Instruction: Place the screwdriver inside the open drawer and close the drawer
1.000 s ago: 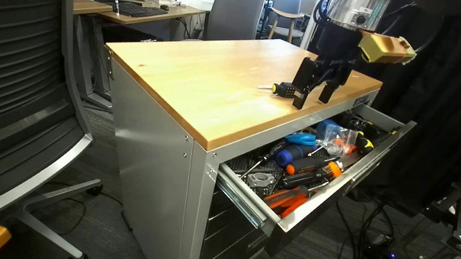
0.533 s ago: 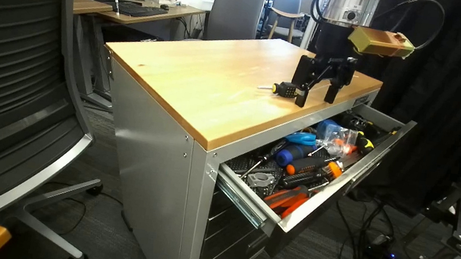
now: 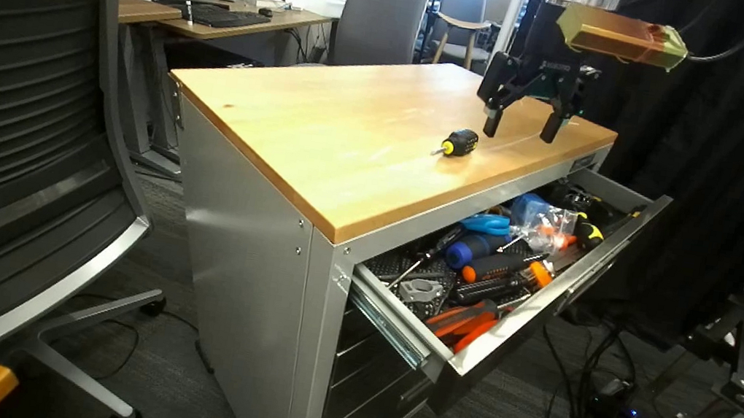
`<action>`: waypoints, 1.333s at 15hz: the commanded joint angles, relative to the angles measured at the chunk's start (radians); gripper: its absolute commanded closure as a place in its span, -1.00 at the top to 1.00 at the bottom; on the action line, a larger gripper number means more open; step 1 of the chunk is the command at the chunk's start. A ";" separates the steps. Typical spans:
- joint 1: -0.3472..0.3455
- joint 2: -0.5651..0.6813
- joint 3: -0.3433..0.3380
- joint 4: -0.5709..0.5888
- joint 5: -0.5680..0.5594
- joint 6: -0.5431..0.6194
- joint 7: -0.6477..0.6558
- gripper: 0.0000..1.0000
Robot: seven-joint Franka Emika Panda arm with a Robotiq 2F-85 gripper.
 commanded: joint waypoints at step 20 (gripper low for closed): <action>0.160 0.126 -0.099 0.035 -0.187 0.333 0.430 0.03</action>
